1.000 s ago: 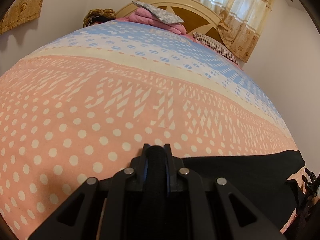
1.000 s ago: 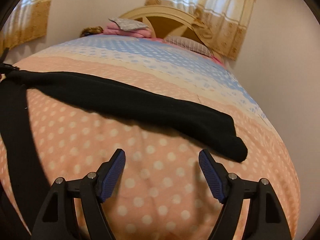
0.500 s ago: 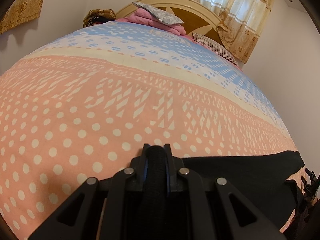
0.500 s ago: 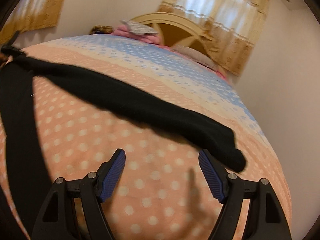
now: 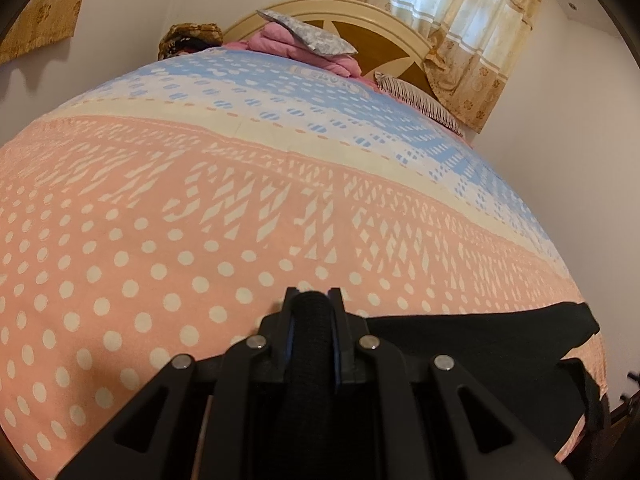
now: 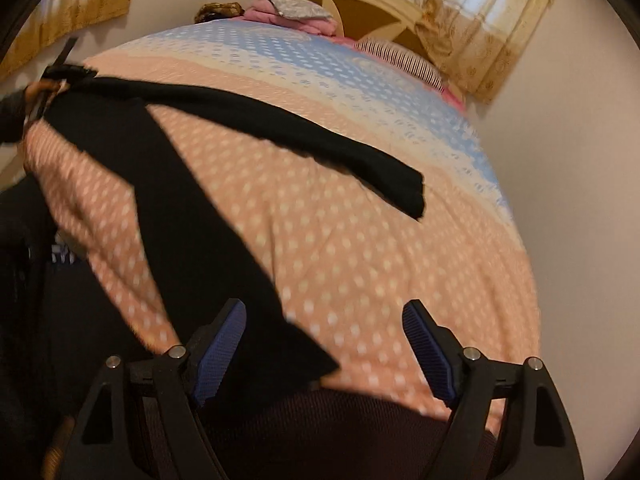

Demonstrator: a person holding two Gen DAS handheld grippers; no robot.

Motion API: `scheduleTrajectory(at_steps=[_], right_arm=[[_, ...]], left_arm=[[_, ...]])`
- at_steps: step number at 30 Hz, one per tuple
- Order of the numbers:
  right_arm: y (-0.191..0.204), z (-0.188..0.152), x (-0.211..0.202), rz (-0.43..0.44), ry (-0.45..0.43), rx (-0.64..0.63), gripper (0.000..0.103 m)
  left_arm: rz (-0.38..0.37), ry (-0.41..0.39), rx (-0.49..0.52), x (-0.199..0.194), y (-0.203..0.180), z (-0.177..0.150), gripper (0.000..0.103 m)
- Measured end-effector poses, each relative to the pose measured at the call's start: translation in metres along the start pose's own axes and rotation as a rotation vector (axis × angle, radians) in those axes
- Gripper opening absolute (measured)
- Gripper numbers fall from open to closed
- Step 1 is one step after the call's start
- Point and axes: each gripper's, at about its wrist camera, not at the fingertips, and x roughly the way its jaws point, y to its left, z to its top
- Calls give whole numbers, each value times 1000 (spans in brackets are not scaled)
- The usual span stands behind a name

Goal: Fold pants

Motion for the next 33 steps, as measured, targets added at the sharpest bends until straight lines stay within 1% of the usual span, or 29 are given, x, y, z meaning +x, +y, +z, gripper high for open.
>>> scheduleTrajectory(at_steps=[1,2,3,4,5,6,7,8,9,10,11,12,13,14,16,18,19,21,24,26,27,28,30,31,32,33], right_arm=[[4,-9,-4,17,26,2,72],[5,-15,-3,17,69,27,62],[6,-22,0,-1,132,90,56],[4,-27,2,7,148,129,48],[9,-32,-2,34,132,158,48],[18,-36,-5,61,119,157,48],[25,-41,-3,79,128,149,48],[35,-44,2,78,166,135,48],[42,-48,7,58,186,125,48],[49,-52,12,61,196,120,48],[51,-54,16,70,203,121,45],[53,-58,22,57,225,124,38],[53,-62,28,40,247,127,17],[52,-64,27,48,227,143,4],[47,-63,24,61,184,172,3],[41,-55,18,82,137,203,3],[35,-49,14,76,106,216,3],[18,-35,11,39,67,255,3],[-17,-12,14,-43,10,316,3],[-43,8,25,-82,-24,369,2],[-59,17,33,-117,-34,397,2],[-69,24,41,-135,-35,419,2],[-89,32,64,-147,-8,457,3],[-97,36,80,-170,8,470,3],[-102,37,95,-170,32,481,3],[-109,38,115,-136,90,496,3]], left_arm=[[-8,1,-8,0,2,0,15],[-12,0,-11,0,2,0,15],[-14,-3,-11,-1,2,0,15],[-15,-9,-6,-2,0,0,15],[-15,-12,0,-2,-1,0,15],[-14,-14,4,-3,-2,-1,15],[-13,-15,4,-2,-1,0,15],[-11,-14,3,-2,-1,0,15],[-12,-13,3,-2,-1,0,15],[-13,-12,3,-2,-1,0,15],[-16,-10,2,-1,-1,1,15],[-16,-9,0,-1,-1,1,15],[-17,-9,-1,-1,-1,1,15],[-17,-10,0,-1,-1,1,15],[-16,-9,-1,-1,0,1,15],[-12,-8,-1,-1,-1,2,15],[-9,-8,1,0,-1,2,15],[-4,-6,4,1,-2,2,15],[0,-3,2,2,-1,3,15],[5,1,4,3,0,3,15],[9,2,6,4,-1,3,15],[12,5,8,4,-1,3,15],[20,11,10,6,-1,4,15],[22,13,12,6,-1,3,15],[24,17,12,7,-1,3,15],[26,19,12,7,-1,3,15]])
